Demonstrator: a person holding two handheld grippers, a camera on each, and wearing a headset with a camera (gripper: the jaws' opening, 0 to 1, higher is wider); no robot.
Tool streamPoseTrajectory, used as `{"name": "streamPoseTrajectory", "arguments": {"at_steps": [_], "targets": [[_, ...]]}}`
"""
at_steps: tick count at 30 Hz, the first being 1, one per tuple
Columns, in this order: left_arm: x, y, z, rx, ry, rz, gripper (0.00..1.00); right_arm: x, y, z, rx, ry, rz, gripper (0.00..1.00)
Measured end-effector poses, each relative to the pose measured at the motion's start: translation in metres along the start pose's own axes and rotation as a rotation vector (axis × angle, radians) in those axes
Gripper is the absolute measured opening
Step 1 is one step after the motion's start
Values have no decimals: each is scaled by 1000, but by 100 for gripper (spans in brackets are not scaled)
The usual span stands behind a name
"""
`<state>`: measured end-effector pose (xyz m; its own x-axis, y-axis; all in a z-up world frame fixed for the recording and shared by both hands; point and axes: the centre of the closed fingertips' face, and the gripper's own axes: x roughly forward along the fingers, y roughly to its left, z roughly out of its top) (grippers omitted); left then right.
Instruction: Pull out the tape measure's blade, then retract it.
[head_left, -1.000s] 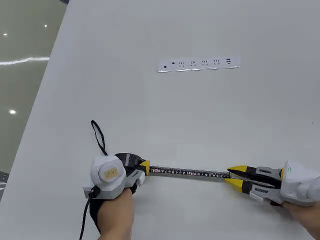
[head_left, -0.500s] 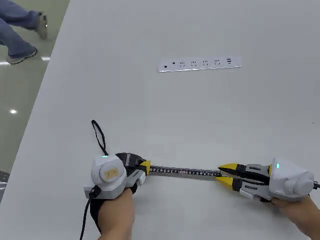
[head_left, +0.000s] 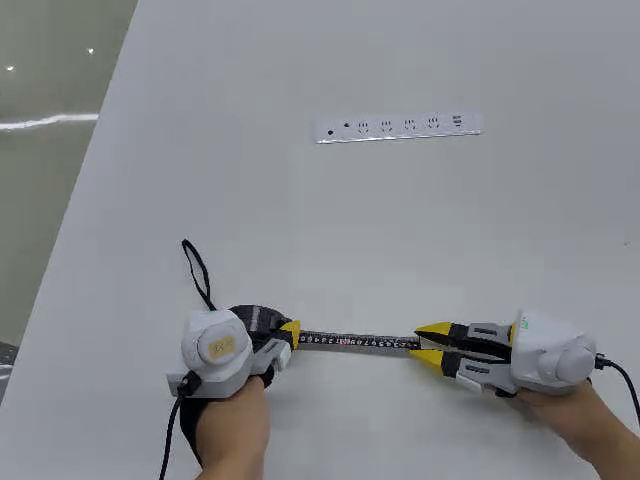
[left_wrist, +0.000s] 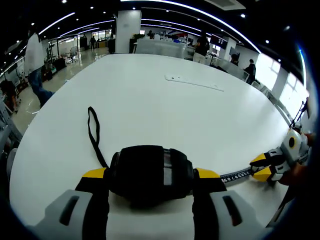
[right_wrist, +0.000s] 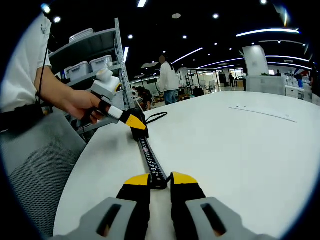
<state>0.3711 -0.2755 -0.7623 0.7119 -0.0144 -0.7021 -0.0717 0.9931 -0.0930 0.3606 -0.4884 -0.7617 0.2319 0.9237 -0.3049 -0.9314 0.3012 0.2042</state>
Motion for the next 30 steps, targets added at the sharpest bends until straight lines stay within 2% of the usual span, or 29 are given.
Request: {"name": "streamPoseTrajectory", "arguments": {"at_steps": [30], "targets": [[0, -1, 0, -5, 1, -2, 66, 28, 2, 4, 7, 2, 18, 13]]}}
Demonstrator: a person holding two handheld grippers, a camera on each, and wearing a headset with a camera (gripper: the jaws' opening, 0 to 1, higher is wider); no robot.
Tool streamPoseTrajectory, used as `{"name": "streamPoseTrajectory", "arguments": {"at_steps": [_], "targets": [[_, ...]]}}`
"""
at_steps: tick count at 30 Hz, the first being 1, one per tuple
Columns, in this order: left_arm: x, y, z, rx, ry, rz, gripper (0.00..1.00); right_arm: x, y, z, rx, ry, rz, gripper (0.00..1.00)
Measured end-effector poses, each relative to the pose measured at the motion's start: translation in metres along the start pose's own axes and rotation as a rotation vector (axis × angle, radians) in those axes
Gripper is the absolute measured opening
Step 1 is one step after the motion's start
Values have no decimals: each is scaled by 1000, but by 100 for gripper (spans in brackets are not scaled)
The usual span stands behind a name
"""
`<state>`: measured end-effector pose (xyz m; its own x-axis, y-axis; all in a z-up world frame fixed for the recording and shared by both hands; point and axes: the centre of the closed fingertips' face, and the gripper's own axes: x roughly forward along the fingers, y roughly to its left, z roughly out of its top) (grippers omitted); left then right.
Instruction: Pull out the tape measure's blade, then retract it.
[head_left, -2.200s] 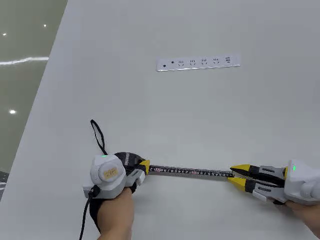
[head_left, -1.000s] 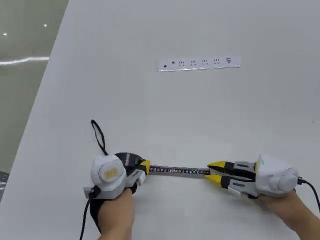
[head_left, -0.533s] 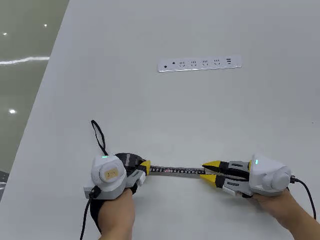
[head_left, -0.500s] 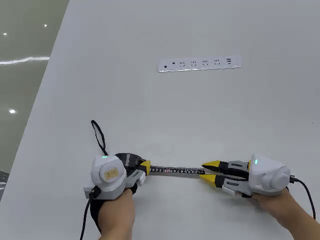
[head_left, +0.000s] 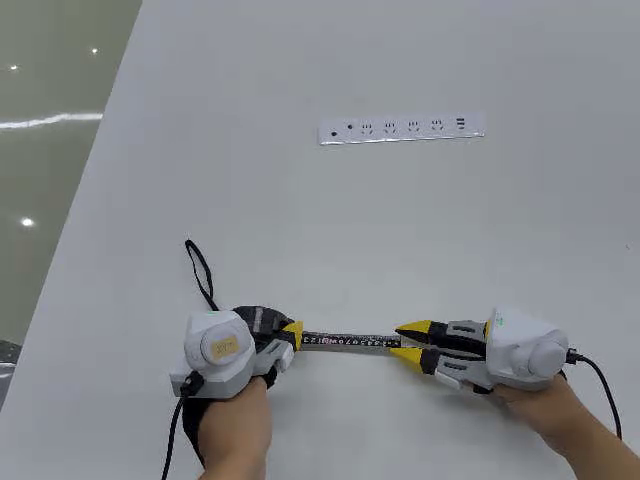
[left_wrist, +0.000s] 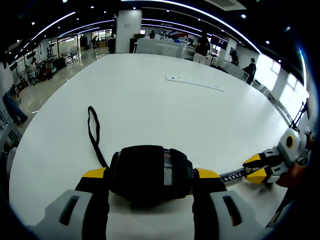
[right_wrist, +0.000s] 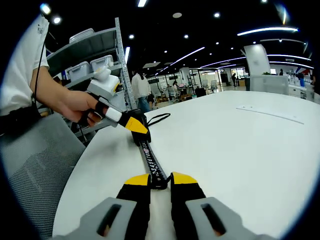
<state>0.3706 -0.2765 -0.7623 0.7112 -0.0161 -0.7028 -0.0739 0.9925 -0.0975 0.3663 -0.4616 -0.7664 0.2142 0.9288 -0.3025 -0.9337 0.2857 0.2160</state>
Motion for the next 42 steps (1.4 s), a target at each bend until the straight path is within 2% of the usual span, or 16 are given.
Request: {"name": "streamPoseTrajectory", "arguments": {"at_steps": [42], "targets": [[1, 1, 0, -4, -3, -1, 66, 44, 13, 12, -8, 1, 36, 13]]}}
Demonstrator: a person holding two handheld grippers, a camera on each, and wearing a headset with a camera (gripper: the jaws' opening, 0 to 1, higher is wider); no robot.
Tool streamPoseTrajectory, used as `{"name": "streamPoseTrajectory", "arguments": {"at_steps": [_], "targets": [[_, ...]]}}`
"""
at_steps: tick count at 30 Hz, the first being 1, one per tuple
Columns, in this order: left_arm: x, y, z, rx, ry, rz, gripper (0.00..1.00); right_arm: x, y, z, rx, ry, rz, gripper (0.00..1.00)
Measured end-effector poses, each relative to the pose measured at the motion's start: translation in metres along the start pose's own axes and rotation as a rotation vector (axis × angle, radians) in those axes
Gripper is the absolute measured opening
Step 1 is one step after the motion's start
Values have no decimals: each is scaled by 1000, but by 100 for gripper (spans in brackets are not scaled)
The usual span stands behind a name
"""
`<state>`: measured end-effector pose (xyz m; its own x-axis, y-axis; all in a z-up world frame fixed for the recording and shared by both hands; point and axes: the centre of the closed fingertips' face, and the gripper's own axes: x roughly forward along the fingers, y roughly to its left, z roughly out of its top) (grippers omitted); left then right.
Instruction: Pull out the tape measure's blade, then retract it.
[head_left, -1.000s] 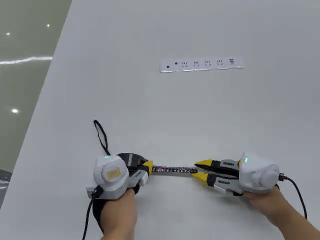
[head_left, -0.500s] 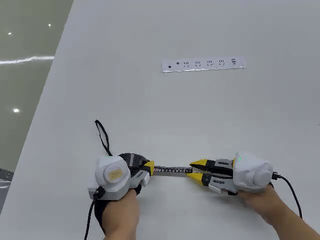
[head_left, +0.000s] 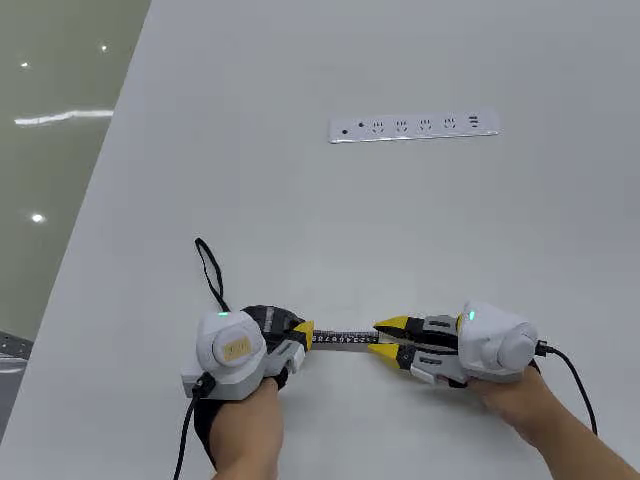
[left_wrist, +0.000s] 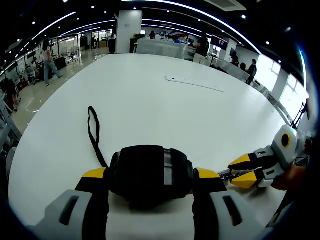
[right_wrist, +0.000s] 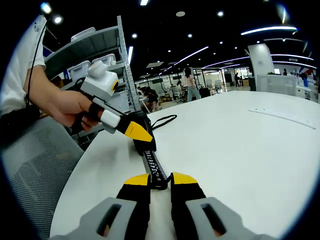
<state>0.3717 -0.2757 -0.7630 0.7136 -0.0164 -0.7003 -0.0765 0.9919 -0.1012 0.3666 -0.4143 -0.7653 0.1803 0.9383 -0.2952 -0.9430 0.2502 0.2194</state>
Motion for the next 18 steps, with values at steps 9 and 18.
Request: {"name": "streamPoseTrajectory", "arguments": {"at_steps": [9, 18], "targets": [[0, 0, -1, -2, 2, 0, 66, 13, 1, 3, -4, 2, 9, 13], [0, 0, 0, -5, 2, 1, 66, 17, 1, 4, -3, 2, 14, 13]]}}
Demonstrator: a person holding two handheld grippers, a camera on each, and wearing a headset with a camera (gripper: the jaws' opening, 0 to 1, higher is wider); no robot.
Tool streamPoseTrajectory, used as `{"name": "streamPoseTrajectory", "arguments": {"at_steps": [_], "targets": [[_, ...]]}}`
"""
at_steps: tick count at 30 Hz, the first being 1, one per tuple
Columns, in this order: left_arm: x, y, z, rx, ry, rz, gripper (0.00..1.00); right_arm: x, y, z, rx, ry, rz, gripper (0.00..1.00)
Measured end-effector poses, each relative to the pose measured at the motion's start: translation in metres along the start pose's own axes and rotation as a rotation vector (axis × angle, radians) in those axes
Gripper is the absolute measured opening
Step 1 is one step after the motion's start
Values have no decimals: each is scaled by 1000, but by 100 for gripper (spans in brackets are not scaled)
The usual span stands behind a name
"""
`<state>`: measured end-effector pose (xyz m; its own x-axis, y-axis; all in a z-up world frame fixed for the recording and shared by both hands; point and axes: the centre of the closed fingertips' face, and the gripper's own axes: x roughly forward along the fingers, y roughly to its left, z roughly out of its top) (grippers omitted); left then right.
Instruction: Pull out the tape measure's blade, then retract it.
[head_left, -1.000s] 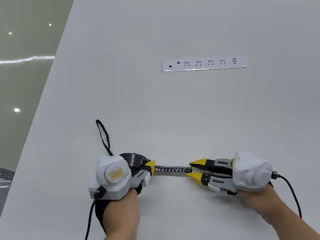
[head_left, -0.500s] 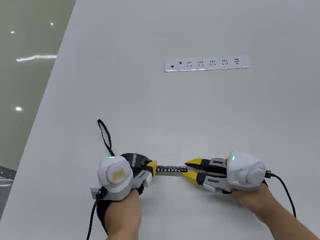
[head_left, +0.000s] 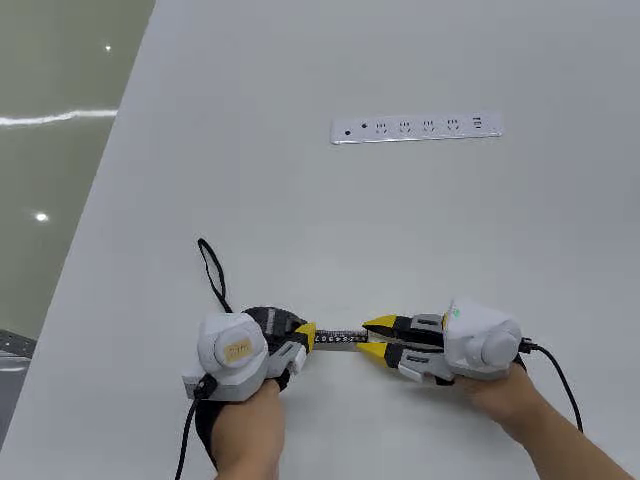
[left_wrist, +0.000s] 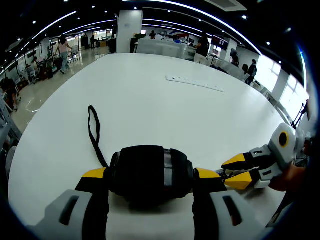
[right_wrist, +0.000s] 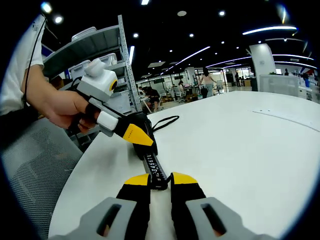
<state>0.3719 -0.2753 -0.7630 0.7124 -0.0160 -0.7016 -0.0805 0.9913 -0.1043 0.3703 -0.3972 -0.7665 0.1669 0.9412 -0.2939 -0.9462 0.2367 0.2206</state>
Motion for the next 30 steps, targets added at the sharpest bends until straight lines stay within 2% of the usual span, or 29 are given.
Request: {"name": "streamPoseTrajectory", "arguments": {"at_steps": [13, 30], "targets": [[0, 0, 1, 0, -3, 2, 65, 4, 1, 1, -6, 2, 7, 13], [0, 1, 2, -7, 0, 6, 65, 18, 4, 5, -25, 4, 14, 13]]}}
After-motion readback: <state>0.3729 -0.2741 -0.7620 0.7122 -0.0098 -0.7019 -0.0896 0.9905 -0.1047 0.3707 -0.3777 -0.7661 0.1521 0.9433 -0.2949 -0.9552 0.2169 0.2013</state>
